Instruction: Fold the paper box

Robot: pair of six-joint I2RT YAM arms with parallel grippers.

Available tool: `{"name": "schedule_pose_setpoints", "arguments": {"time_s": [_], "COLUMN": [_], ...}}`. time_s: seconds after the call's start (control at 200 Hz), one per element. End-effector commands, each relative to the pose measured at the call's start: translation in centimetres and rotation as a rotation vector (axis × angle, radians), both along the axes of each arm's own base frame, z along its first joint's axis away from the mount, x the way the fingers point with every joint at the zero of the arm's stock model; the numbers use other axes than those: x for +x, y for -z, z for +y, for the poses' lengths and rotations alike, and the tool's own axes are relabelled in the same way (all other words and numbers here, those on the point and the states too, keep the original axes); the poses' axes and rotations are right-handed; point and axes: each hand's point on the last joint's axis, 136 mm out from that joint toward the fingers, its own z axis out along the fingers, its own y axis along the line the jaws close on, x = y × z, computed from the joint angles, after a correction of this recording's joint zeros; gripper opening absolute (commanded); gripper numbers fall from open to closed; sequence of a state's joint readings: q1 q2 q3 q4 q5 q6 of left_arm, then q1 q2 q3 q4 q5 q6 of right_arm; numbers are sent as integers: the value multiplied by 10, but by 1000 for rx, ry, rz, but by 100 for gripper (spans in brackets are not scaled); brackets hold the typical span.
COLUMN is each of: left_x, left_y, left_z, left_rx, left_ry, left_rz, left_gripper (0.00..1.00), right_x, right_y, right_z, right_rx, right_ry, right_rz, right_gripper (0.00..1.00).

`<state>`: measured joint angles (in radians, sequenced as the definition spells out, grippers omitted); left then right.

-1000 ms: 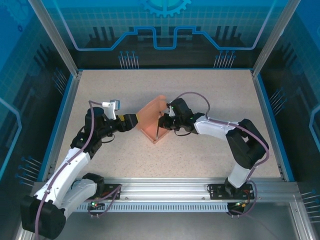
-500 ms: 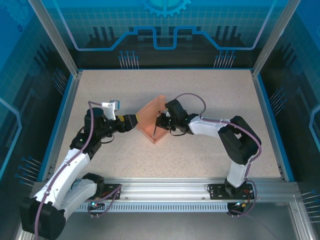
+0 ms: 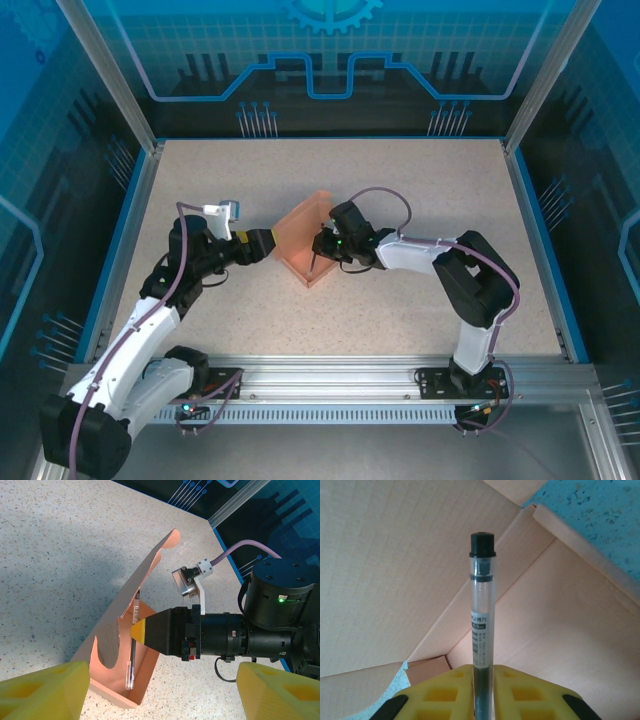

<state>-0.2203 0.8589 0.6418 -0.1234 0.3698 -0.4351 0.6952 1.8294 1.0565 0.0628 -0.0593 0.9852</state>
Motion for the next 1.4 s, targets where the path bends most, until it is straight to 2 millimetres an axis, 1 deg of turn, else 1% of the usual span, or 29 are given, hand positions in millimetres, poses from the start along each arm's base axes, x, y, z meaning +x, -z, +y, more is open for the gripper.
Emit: {"name": "schedule_pose_setpoints", "arguments": {"time_s": [0.0,0.07,0.23,0.365,0.425,0.5,0.64,0.7,0.78,0.86,0.996,1.161,1.281,1.396], "left_x": [-2,-2,-2,-2,-2,-1,0,0,0,0,2,2,3,5], "left_y": [2,1,2,4,5,8,10,10,12,14,17,22,26,31], "left_z": [1,1,0,1,3,6,10,13,17,18,22,30,35,40], "left_rx": [21,20,18,26,32,42,50,55,63,62,62,77,77,70], "left_ry": [2,1,1,-2,-11,-26,-55,-69,-90,-102,-128,-171,-195,-223], "left_rz": [-15,-14,-11,-8,-6,-1,-1,-3,-3,3,16,38,49,59], "left_gripper": [79,79,79,79,79,79,80,80,80,80,85,86,86,86], "right_x": [-3,-2,-2,-3,-4,-7,-10,-10,-5,1,9,16,13,3], "right_y": [1,-2,-8,-27,-37,-42,-37,-34,-30,-25,-16,1,7,10], "right_z": [0,-2,-8,-20,-27,-39,-71,-81,-88,-87,-75,-60,-55,-53], "right_rx": [-26,-32,-60,-118,-161,-243,-416,-439,-434,-413,-383,-357,-337,-304], "right_ry": [-8,-12,-15,-46,-70,-107,-143,-149,-171,-210,-285,-348,-373,-391], "right_rz": [-13,-22,-47,-128,-172,-209,-189,-183,-176,-156,-142,-90,-70,-48], "right_gripper": [21,24,26,29,32,37,47,51,59,62,64,65,64,64]}}
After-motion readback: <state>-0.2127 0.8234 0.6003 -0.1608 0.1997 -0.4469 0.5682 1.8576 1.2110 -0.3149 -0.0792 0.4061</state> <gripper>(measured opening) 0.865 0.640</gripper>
